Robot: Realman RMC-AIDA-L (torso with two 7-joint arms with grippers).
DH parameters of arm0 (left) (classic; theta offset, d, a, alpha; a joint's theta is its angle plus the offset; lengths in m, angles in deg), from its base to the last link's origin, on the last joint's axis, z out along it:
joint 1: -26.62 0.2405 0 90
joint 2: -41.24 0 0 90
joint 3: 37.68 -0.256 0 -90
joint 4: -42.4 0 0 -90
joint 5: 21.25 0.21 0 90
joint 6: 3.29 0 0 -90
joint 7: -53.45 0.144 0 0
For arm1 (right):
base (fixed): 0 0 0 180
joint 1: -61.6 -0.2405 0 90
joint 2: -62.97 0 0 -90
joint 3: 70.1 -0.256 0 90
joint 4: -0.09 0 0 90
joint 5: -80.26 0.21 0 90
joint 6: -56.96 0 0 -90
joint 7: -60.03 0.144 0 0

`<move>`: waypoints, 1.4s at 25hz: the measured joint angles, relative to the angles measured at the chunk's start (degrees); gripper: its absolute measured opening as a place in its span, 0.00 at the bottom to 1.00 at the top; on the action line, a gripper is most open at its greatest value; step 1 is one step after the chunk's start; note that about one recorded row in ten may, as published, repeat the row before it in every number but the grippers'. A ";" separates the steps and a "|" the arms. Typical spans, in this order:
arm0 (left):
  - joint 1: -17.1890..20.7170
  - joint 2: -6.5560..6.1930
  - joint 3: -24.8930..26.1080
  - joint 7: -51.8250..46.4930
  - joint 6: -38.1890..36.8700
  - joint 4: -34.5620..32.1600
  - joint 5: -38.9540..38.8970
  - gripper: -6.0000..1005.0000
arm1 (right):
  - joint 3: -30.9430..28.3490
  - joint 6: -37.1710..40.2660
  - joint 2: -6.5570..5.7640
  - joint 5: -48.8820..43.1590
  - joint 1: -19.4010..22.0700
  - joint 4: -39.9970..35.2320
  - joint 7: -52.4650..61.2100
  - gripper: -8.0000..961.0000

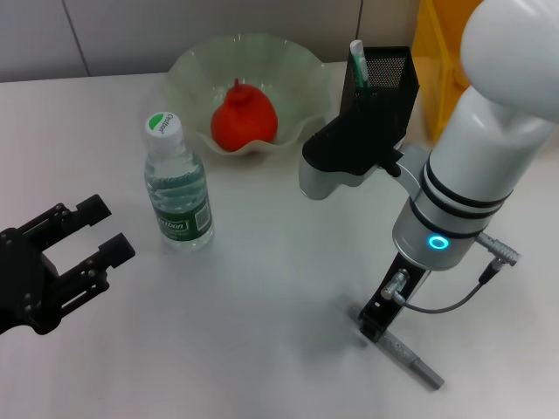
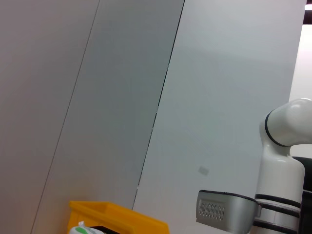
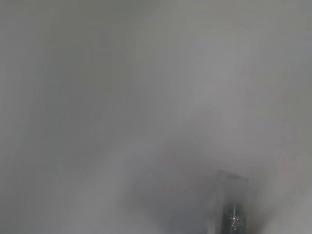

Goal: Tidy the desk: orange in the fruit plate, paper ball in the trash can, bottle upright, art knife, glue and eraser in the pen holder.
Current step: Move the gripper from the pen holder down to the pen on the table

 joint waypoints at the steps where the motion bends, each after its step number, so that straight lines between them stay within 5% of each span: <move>1: 0.01 0.00 0.00 0.00 0.00 0.00 0.02 0.63 | 0.06 0.00 0.00 0.00 -0.04 0.09 0.00 0.25; 35: -0.02 0.00 0.00 0.74 0.09 0.79 0.13 0.63 | 0.86 -0.23 0.00 -0.04 -0.21 0.66 0.00 0.22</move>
